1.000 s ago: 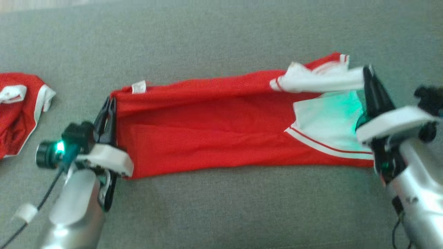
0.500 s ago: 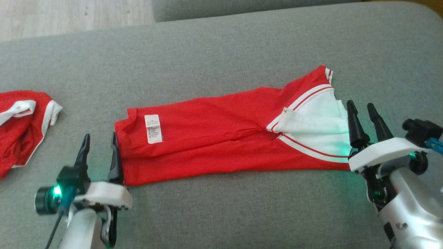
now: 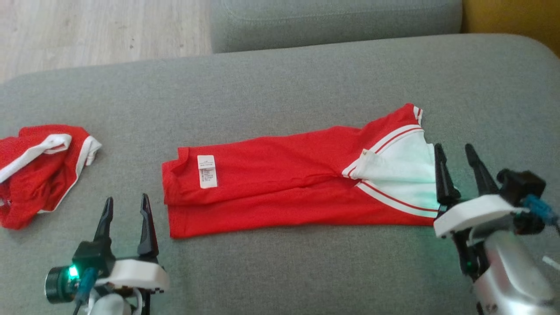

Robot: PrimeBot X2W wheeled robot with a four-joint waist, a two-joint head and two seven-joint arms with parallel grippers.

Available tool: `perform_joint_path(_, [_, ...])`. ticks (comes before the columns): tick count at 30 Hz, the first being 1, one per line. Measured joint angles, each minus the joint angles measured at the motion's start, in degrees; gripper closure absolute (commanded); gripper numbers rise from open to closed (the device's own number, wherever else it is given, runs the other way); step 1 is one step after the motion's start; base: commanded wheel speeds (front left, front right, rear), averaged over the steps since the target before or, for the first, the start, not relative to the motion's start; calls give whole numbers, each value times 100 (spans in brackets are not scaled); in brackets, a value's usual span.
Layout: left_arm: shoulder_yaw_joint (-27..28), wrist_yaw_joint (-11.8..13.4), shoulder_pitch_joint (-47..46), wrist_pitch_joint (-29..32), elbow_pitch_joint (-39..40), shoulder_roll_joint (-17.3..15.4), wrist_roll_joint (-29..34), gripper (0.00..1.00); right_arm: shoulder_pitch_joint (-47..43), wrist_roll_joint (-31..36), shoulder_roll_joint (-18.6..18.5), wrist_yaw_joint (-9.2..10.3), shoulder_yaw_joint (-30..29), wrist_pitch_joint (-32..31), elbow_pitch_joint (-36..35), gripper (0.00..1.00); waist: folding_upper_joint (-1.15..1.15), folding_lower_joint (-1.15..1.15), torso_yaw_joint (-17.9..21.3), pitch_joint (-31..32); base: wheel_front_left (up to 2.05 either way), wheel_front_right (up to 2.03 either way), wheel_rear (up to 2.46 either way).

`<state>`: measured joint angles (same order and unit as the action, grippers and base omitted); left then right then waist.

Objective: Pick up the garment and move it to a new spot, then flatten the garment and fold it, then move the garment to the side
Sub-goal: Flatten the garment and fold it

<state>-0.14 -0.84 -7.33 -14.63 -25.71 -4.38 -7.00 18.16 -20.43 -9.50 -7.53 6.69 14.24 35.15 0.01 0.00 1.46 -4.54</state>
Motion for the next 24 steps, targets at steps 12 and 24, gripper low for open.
perform_joint_path(12, [51,-152,451,0,19,147,51,0,-392,800,310,0,-278,5,4,0,0,0,-25,303,0,0,0])
perform_joint_path(24, [-81,-166,536,0,124,160,-83,0,-252,1069,326,0,-370,5,452,0,0,0,-52,24,0,0,0])
